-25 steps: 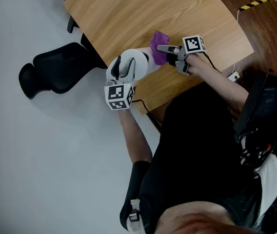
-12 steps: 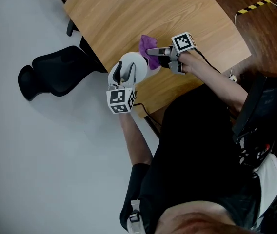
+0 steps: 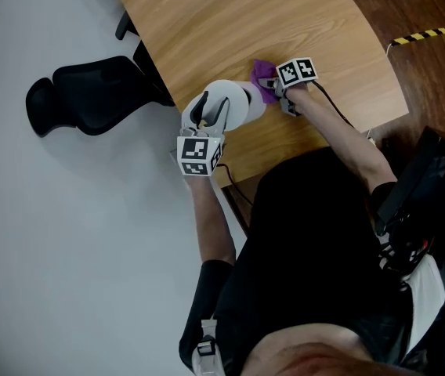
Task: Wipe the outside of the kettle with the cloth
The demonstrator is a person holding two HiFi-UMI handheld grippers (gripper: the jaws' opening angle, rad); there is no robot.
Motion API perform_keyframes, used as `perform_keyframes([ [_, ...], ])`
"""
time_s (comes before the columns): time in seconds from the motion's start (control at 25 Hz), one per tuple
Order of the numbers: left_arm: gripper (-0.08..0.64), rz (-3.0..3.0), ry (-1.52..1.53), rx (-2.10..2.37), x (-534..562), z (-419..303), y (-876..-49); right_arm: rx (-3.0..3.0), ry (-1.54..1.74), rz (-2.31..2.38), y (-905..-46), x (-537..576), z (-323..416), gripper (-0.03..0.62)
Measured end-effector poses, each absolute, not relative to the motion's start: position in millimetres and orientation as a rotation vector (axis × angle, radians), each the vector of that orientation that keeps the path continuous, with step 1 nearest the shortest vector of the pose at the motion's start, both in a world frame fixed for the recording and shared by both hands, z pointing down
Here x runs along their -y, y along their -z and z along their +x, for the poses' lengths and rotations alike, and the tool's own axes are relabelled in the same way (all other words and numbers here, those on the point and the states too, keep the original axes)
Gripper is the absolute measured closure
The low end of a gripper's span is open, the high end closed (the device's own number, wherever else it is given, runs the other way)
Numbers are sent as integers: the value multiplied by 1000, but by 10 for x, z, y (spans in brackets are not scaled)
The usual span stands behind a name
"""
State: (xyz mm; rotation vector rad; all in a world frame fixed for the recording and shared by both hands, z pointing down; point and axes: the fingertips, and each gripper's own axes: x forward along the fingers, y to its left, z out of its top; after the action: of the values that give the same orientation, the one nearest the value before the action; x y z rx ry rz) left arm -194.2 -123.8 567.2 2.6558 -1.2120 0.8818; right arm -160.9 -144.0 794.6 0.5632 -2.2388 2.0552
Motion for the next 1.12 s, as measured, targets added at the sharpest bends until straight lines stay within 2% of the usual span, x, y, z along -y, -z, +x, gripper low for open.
perform_keyframes([
  [0.24,373,2670,-926,1206,1259,-1856,-5478,2241,-1610,714,-7886,1489,-1509,535],
  [0.36,372,2689,-815,1265,1170,-2060,-5454,2218,-1363,759,-7936,1494,-1574,535],
  [0.52,364,2572,-358,1483,1186,-3173,-5063,2235,-1354,784,-7835,1418,-1887,534],
  [0.64,358,2480,-163,1499,1204,-3925,-4967,2389,-1509,863,-7379,1478,-1593,535],
  [0.76,245,2583,-286,1120,1041,-4044,-5620,2321,-1768,1063,-7142,1329,-1153,535],
  [0.88,183,2657,-502,836,973,-3900,-6359,2304,-1819,1169,-7025,1086,-921,535],
  [1.04,199,2817,-704,668,1002,-3553,-6751,2255,-1811,1230,-7042,470,-761,535],
  [1.08,235,2852,-739,647,1040,-3517,-6700,2177,-1843,1277,-7005,336,-736,535],
  [1.12,316,2877,-760,641,1088,-3525,-6597,2139,-1857,1306,-6916,264,-755,535],
])
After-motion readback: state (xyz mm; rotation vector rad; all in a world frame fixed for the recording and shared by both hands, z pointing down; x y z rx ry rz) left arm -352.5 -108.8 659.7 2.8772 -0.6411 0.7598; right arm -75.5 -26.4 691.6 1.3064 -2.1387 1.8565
